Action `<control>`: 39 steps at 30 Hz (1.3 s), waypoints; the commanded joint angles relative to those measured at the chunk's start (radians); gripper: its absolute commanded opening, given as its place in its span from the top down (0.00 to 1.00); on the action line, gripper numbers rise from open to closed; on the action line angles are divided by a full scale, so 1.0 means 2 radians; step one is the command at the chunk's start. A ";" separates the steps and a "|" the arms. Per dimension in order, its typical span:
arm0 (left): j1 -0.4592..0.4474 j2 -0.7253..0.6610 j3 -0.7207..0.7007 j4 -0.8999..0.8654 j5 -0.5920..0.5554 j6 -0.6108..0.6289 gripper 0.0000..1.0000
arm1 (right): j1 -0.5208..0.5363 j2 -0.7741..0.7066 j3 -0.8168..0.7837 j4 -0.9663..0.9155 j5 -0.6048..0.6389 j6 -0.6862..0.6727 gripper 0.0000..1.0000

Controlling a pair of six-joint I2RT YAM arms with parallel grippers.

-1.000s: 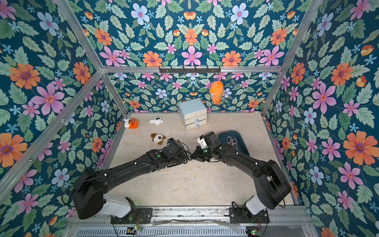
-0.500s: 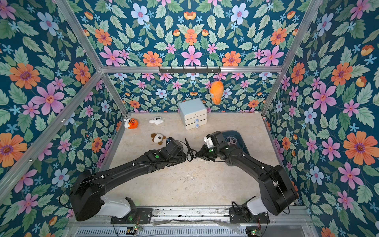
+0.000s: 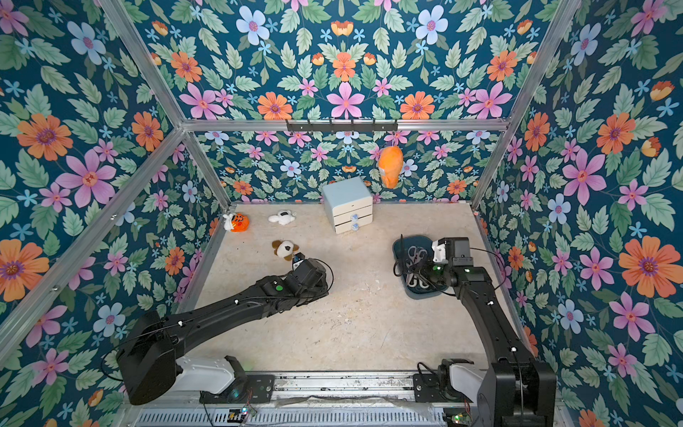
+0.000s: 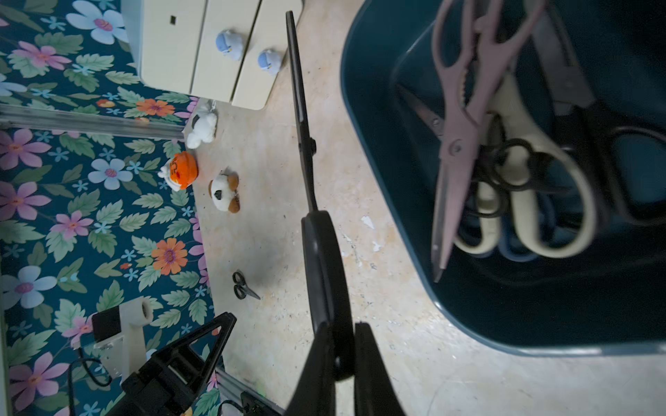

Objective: Put the scissors into the storage box
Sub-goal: Place the scissors in the storage box.

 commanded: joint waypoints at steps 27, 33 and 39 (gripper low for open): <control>0.015 -0.213 -0.161 -0.089 -0.109 -0.139 0.43 | -0.070 0.152 0.048 -0.012 0.054 -0.043 0.87; 0.060 -0.232 -0.185 -0.101 -0.097 -0.136 0.42 | -0.070 0.144 0.071 -0.035 0.082 -0.050 0.68; 0.153 -0.210 -0.179 -0.100 -0.054 -0.070 0.43 | -0.070 0.116 0.083 -0.052 0.088 -0.047 0.64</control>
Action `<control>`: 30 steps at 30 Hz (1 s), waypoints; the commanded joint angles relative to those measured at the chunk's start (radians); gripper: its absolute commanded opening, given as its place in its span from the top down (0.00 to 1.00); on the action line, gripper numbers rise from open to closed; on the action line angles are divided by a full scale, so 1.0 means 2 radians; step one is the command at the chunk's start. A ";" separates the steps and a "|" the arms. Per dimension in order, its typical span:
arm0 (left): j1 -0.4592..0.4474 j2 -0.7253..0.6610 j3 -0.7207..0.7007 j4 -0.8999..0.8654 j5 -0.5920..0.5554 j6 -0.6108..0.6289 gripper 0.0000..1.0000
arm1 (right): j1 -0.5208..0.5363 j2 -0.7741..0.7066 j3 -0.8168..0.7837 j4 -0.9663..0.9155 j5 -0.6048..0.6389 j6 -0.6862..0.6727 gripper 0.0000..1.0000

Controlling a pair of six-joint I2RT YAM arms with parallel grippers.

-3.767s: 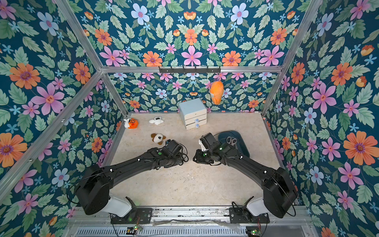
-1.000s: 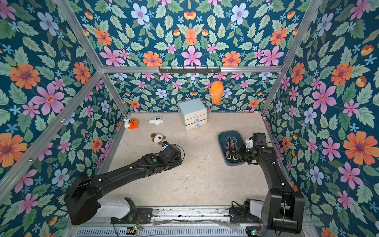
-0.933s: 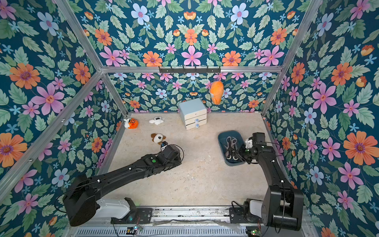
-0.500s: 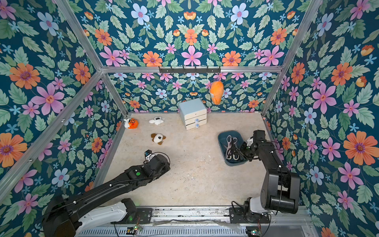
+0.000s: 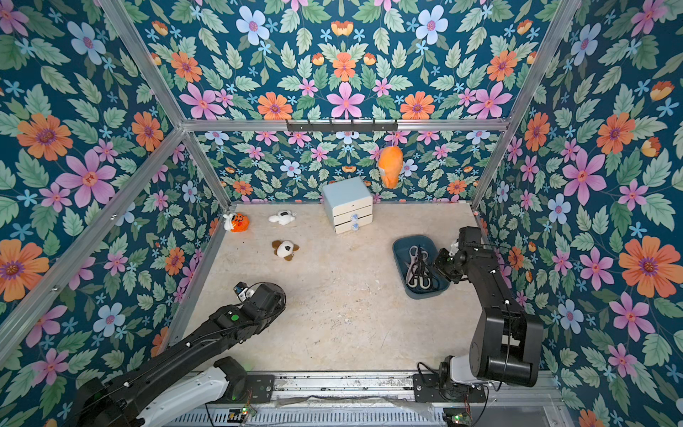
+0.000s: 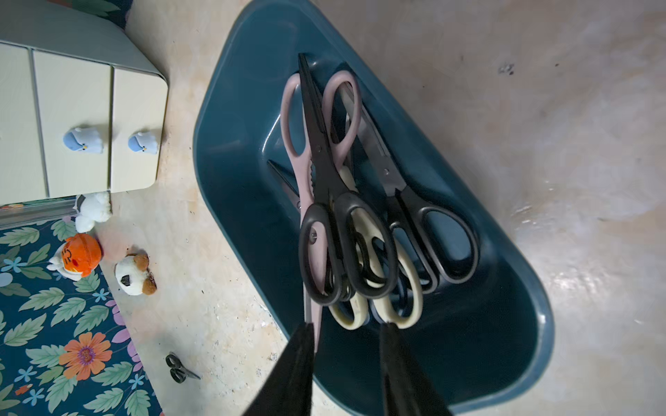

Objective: Put the scissors into the storage box
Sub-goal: Place the scissors in the storage box, then pick up the scissors from the center of the board.

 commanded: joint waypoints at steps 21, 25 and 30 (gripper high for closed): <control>0.214 0.167 0.057 0.020 0.099 0.158 0.68 | 0.100 -0.082 0.009 -0.068 0.039 0.023 0.61; 0.220 0.193 0.065 0.031 0.124 0.164 0.68 | 0.100 -0.083 0.014 -0.076 0.050 0.014 0.61; 0.223 0.220 0.090 0.023 0.126 0.175 0.69 | 0.101 -0.081 0.013 -0.078 0.057 0.010 0.60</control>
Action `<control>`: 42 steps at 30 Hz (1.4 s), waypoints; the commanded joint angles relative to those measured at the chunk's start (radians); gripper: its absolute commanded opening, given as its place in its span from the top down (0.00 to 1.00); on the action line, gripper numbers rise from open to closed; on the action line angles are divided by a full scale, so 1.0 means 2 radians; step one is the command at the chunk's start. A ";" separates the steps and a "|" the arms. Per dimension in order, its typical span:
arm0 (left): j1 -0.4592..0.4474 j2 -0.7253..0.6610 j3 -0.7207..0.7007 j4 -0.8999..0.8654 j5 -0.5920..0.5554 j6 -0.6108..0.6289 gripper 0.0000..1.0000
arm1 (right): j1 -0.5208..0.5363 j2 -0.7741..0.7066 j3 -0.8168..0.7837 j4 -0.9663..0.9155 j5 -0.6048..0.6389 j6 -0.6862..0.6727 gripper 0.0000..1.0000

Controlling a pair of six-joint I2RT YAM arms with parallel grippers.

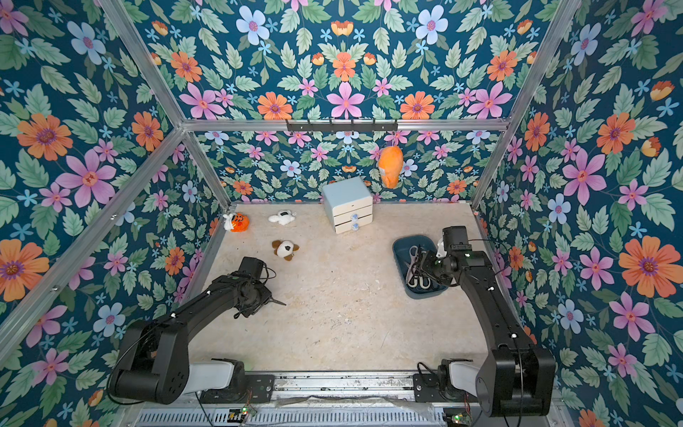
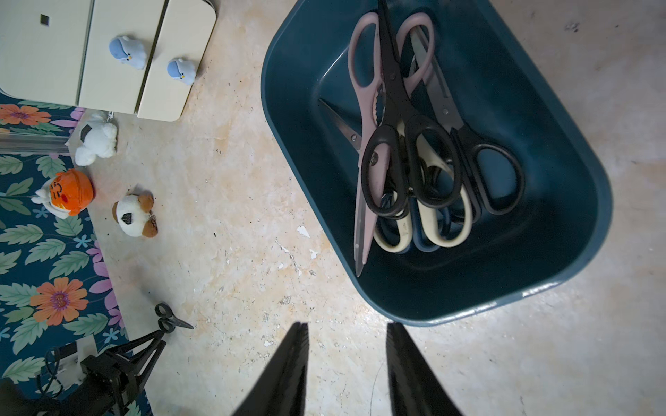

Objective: Put the scissors into the storage box
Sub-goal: Pick up the scissors from the center of the board.

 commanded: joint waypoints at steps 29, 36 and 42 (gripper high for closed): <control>0.046 0.034 0.037 -0.063 0.022 0.060 0.74 | 0.001 0.016 -0.036 0.036 0.018 0.005 0.60; 0.048 0.052 0.040 -0.046 0.031 0.056 0.75 | 0.001 0.021 -0.037 0.039 0.018 0.004 0.60; 0.049 0.067 0.030 -0.036 0.036 0.055 0.76 | 0.001 0.028 -0.038 0.042 0.021 0.003 0.60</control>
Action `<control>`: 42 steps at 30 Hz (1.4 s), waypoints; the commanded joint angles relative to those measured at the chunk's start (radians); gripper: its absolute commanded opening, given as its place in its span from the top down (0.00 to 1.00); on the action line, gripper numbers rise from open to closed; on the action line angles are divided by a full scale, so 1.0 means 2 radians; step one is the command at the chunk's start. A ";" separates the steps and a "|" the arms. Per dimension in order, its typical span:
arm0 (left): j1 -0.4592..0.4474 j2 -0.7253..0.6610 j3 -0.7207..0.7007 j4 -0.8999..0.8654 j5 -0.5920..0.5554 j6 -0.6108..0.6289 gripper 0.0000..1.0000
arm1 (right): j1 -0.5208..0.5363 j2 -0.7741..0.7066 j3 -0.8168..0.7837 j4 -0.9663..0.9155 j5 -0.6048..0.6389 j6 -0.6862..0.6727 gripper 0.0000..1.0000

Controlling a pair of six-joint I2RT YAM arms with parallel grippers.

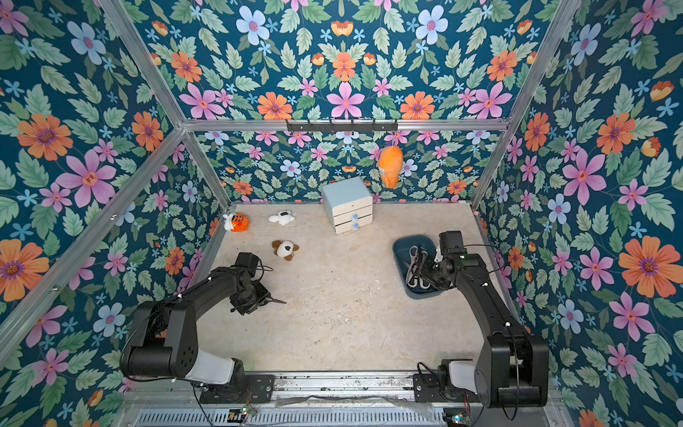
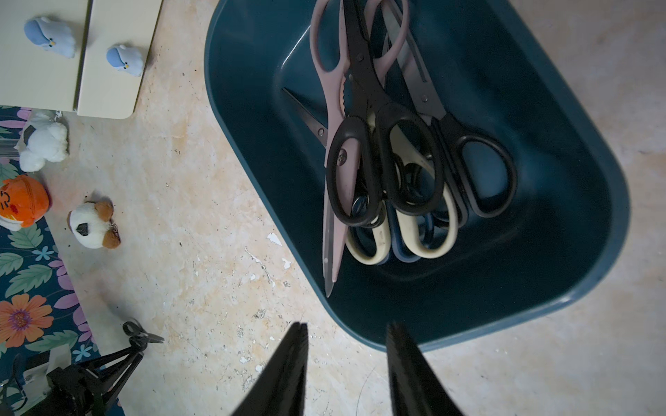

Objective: Put the scissors into the storage box
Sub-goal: Pick up the scissors from the center of the board.

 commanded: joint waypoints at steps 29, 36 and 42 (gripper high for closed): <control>-0.002 0.013 0.000 0.043 0.020 0.014 1.00 | 0.019 0.008 0.019 0.006 -0.026 0.016 0.61; -0.046 -0.027 0.063 0.025 0.025 0.007 1.00 | 0.103 0.004 0.025 0.027 -0.039 0.046 0.61; -0.127 -0.012 0.105 0.029 0.020 -0.009 1.00 | 0.160 0.007 0.012 0.111 -0.082 0.079 0.61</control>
